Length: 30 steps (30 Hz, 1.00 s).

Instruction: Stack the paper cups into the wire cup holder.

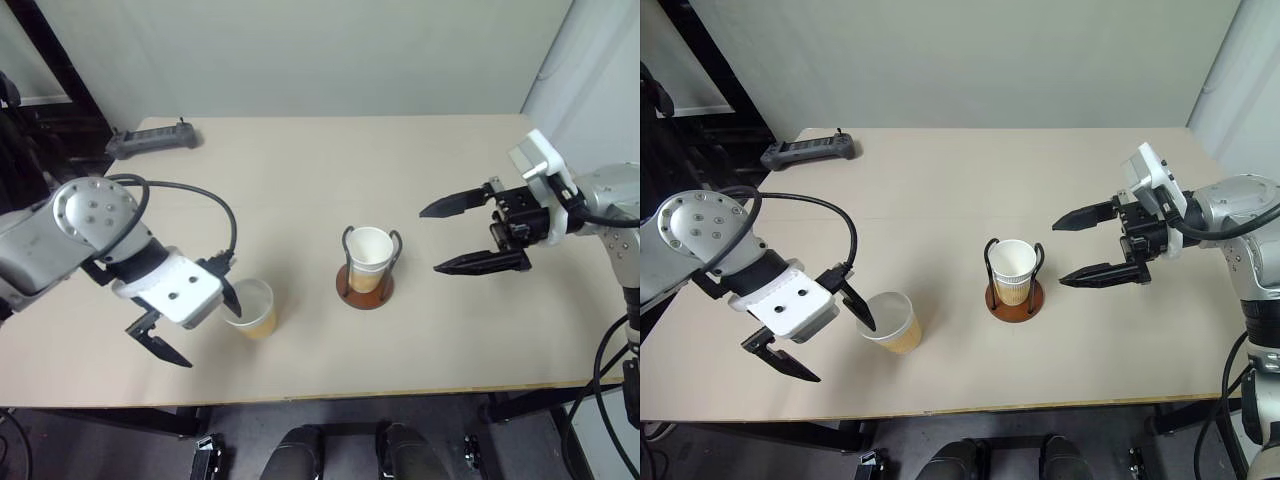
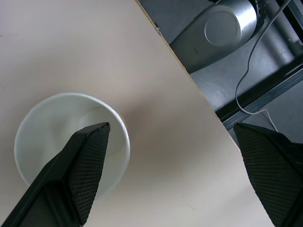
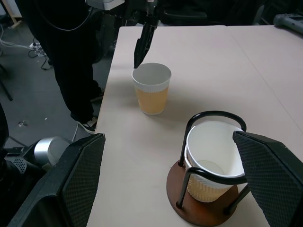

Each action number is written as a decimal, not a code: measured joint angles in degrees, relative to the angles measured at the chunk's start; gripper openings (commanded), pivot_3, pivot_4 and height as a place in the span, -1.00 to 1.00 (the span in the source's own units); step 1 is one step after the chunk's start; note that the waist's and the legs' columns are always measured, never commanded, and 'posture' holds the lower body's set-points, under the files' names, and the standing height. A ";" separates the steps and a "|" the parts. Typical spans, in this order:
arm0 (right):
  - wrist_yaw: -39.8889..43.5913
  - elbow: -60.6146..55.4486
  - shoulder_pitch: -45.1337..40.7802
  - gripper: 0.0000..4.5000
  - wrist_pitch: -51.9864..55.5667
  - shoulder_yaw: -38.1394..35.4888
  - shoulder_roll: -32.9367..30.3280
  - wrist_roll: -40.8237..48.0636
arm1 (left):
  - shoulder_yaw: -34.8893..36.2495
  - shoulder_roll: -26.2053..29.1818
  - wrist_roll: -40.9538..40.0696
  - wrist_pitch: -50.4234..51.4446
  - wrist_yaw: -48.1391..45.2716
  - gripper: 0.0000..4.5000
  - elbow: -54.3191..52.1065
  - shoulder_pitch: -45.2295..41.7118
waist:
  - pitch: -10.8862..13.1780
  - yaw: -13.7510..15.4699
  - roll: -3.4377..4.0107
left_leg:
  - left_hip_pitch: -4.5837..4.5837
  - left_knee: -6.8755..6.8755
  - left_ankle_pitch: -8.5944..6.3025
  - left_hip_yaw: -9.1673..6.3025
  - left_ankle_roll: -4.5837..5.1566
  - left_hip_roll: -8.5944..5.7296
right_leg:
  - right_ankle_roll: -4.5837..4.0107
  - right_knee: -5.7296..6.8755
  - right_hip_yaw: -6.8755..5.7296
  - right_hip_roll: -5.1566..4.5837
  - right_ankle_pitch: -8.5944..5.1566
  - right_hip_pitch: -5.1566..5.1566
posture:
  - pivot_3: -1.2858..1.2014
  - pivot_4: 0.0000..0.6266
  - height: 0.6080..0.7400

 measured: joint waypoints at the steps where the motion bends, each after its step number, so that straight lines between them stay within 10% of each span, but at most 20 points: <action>1: 0.01 -0.03 0.00 0.98 0.02 0.00 0.00 0.05 | 0.00 0.00 0.75 -0.80 0.00 1.00 0.42 0.01 | 0.00 0.00 0.00 | 0.00 0.00 0.00 0.00 0.00 0.00 | 0.00 0.00 0.00 0.00 0.00 0.00 | 0.03 -0.52 1.00; 30: -0.10 -3.26 0.17 0.98 1.02 0.00 -0.32 1.08 | 12.64 -10.43 17.30 -17.49 0.00 1.00 15.55 13.52 | -0.01 0.02 0.01 | 0.02 0.03 0.01 0.00 -0.04 -0.01 | -0.08 0.04 0.00 0.00 0.05 -0.01 | 0.03 -0.52 1.00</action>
